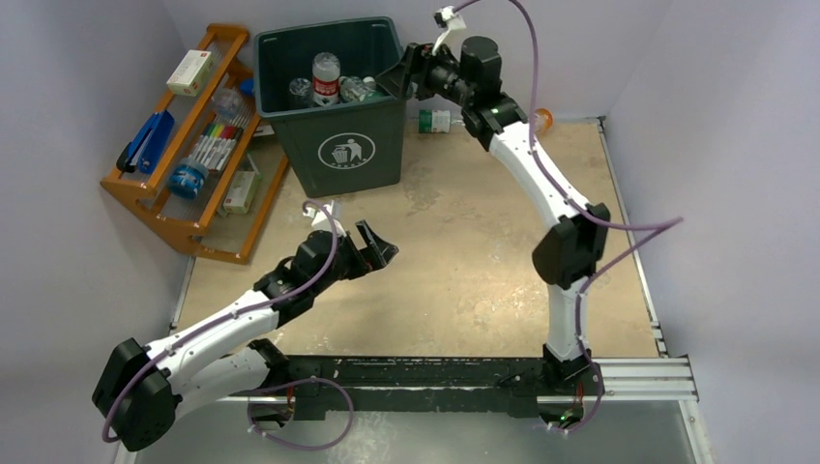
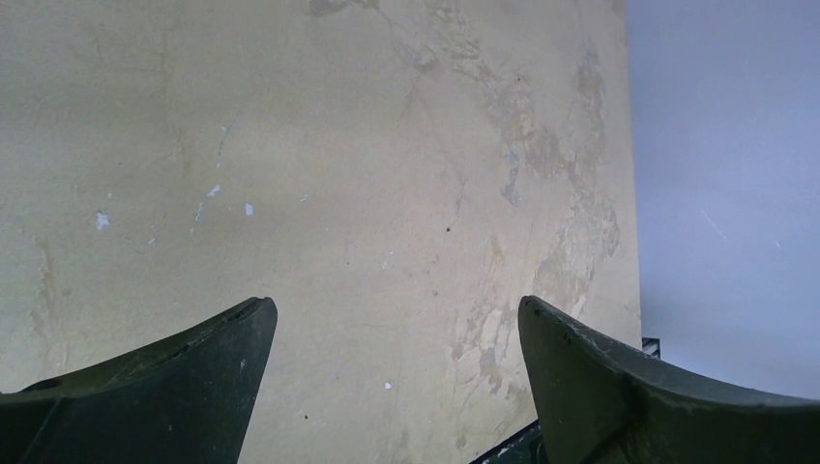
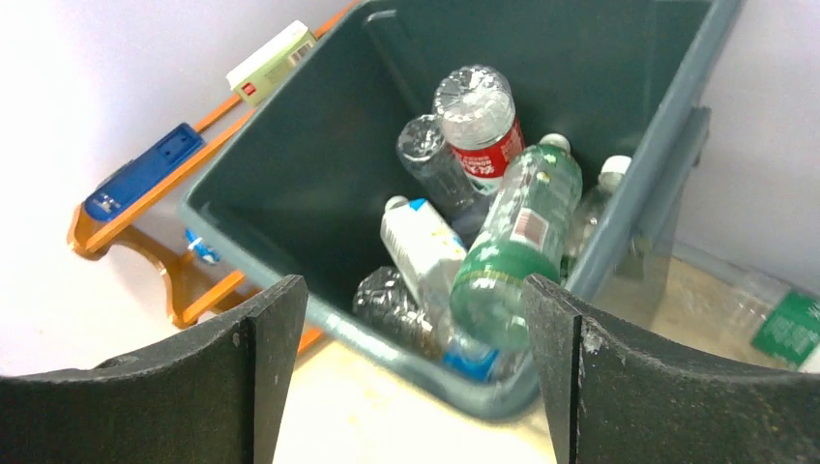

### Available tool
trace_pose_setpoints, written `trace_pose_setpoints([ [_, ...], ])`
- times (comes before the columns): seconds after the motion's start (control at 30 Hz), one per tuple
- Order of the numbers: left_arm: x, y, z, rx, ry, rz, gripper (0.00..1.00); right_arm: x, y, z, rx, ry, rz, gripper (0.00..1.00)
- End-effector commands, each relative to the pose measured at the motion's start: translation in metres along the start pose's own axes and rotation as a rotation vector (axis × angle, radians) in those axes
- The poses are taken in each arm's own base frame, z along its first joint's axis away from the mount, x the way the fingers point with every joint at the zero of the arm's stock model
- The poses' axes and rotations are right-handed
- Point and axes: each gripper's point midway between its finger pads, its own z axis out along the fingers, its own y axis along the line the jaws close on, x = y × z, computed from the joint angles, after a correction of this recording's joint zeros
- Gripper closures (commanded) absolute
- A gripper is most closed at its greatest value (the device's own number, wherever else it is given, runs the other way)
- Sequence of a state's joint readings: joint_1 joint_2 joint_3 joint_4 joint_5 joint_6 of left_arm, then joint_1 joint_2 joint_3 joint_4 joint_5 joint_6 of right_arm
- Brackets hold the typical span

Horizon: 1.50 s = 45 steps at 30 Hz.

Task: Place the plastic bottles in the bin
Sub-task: Place the plastic bottle in the trash bin, then pick up the plastic bottle at the center of the board.

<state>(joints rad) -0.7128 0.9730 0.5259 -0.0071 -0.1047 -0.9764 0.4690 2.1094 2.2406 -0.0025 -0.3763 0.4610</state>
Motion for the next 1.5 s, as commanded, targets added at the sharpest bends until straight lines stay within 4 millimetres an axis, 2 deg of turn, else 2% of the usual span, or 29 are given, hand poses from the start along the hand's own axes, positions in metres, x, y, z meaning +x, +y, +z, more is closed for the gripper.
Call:
trace_pose_setpoints([
  [0.0, -0.011, 0.007, -0.003, -0.046, -0.047, 0.003, 0.04, -0.077, 0.038, -0.069, -0.002, -0.146, -0.112, 0.15],
  [0.1, -0.011, 0.008, 0.000, -0.067, -0.036, 0.020, 0.03, -0.087, 0.025, -0.112, 0.064, -0.182, -0.105, 0.14],
  [0.13, -0.010, 0.009, 0.001, -0.070, -0.032, 0.021, 0.03, -0.094, 0.020, -0.132, 0.097, -0.205, -0.107, 0.13],
  [0.3, -0.003, 0.015, 0.011, -0.100, 0.001, 0.036, 0.03, -0.062, -0.027, -0.181, 0.259, -0.158, -0.082, 0.07],
  [0.4, 0.000, 0.019, 0.017, -0.126, 0.021, 0.041, 0.03, -0.032, -0.046, -0.196, 0.328, -0.107, -0.078, 0.00],
  [0.47, 0.001, 0.020, 0.019, -0.142, 0.030, 0.045, 0.03, -0.009, -0.058, -0.202, 0.369, -0.070, -0.063, 0.00],
  [0.67, -0.005, 0.019, 0.021, -0.188, 0.036, 0.064, 0.03, 0.051, -0.080, -0.200, 0.386, 0.017, 0.018, 0.00],
  [0.83, -0.016, 0.016, 0.026, -0.216, 0.005, 0.059, 0.03, 0.084, -0.092, -0.188, 0.372, 0.077, 0.098, 0.00],
  [0.93, -0.023, 0.014, 0.031, -0.233, -0.019, 0.048, 0.03, 0.112, -0.090, -0.182, 0.317, 0.150, 0.162, 0.00],
  [1.07, -0.031, 0.011, 0.044, -0.261, -0.035, 0.072, 0.03, 0.146, -0.070, -0.183, 0.184, 0.200, 0.242, 0.00],
  [1.27, -0.046, -0.010, 0.076, -0.266, -0.031, 0.124, 0.03, 0.183, -0.080, -0.198, 0.224, 0.305, 0.244, 0.00],
  [1.47, -0.046, -0.024, 0.103, -0.222, -0.022, 0.120, 0.03, 0.193, -0.084, -0.194, 0.216, 0.333, 0.249, 0.00],
])
